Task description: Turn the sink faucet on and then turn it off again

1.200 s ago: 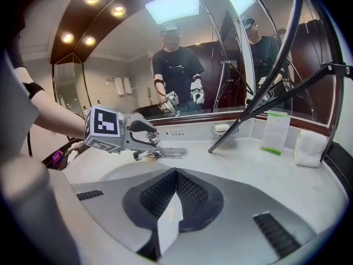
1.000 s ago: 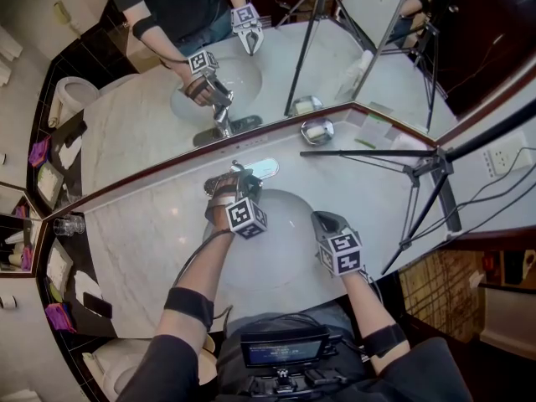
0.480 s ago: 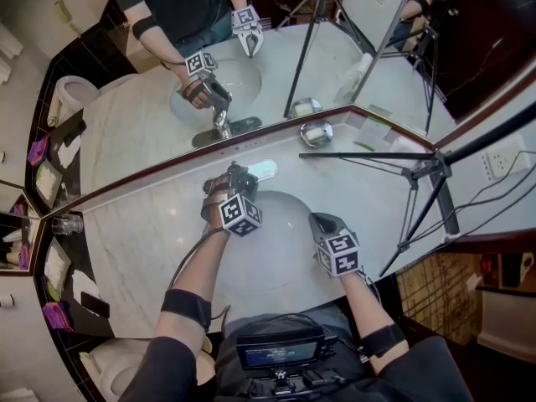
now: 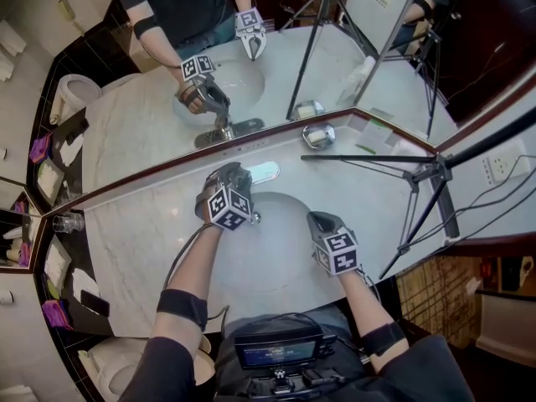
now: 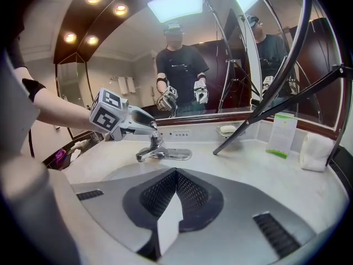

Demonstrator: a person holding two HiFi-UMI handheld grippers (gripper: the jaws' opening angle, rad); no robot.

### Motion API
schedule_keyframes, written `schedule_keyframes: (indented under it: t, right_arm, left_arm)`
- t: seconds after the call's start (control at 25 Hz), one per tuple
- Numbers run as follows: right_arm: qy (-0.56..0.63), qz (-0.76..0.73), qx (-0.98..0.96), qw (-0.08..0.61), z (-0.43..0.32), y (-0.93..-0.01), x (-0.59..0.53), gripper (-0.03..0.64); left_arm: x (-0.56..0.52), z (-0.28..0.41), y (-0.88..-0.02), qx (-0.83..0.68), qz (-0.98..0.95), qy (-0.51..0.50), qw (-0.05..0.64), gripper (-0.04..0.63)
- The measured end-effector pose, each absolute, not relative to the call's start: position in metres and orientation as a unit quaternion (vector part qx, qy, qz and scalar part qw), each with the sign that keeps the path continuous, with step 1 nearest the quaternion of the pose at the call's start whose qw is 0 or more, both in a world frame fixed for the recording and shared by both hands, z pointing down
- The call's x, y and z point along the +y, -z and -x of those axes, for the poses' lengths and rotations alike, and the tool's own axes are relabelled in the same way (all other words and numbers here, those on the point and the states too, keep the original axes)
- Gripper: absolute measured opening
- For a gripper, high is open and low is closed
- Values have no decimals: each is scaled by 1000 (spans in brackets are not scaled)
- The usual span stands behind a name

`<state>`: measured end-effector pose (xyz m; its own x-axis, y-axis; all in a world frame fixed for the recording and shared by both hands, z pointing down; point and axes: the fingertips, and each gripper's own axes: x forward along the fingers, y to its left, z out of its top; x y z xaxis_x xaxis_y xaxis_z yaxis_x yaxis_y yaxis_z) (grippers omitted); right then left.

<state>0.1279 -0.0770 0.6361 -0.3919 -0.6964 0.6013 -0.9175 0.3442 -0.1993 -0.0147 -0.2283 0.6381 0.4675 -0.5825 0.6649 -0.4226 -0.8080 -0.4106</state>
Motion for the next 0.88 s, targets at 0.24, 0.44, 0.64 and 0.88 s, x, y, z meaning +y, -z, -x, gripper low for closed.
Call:
schedule_keyframes:
  t: [0.24,0.44,0.64,0.88]
  right_arm:
    - [-260,-508,-794,210,-126,-635,-80,18]
    - [-262,-508,-793,209,-125,-635,-80,18]
    - [-259,-504,-798,206,-120,-633,-82,18]
    - [-253,-494,-807,201,-108,-626,-85,18]
  left_arm:
    - [-228,14,-639,292,854,421,92,181]
    - [-227,14,-639,291,857,418,83,181]
    - [-223,15,-638,289,851,430,89,181]
    - [-202,21,-628,276,848,439,110,164]
